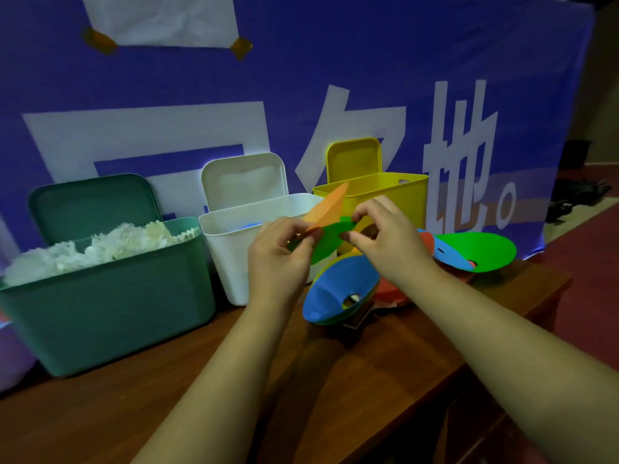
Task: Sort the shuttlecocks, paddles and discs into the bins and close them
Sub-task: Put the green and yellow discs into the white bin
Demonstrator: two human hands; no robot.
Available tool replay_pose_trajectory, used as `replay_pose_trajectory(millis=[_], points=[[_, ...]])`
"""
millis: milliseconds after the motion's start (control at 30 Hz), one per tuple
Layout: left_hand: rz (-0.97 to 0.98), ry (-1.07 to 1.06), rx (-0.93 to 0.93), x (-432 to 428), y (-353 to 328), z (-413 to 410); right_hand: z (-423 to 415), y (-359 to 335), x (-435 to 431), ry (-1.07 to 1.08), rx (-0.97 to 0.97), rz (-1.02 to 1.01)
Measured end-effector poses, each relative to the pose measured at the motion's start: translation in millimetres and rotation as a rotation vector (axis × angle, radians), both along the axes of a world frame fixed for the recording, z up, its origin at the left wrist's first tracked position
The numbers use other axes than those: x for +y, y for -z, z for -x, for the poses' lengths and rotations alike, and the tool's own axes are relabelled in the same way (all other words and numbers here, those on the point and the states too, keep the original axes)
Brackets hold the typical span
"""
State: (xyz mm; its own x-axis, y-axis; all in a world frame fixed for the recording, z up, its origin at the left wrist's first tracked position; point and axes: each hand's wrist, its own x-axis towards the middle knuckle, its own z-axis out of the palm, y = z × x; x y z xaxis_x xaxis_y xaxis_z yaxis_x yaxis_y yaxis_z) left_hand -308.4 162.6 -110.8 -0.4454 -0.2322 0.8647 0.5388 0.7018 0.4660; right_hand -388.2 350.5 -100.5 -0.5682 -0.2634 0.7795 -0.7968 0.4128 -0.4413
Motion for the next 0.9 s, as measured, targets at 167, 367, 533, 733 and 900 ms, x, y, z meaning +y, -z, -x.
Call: replay_pose_trajectory(millis=[167,367,533,733,900], points=[[-0.077,-0.061,0.098,-37,-47,-17,9,-34,-21,-0.058,0.013,0.033],[0.050,-0.261,0.223,-82,-75,-12,21,-40,-44,0.044,0.021,0.246],[0.452,-0.545,-0.336,-127,-32,40,41,-33,-57,0.120,-0.089,0.246],[0.482,-0.512,-0.273,-132,17,48,61,-40,-79,0.104,-0.088,0.165],[0.485,-0.532,-0.260,-128,22,49,87,-43,-110,0.115,-0.113,0.003]])
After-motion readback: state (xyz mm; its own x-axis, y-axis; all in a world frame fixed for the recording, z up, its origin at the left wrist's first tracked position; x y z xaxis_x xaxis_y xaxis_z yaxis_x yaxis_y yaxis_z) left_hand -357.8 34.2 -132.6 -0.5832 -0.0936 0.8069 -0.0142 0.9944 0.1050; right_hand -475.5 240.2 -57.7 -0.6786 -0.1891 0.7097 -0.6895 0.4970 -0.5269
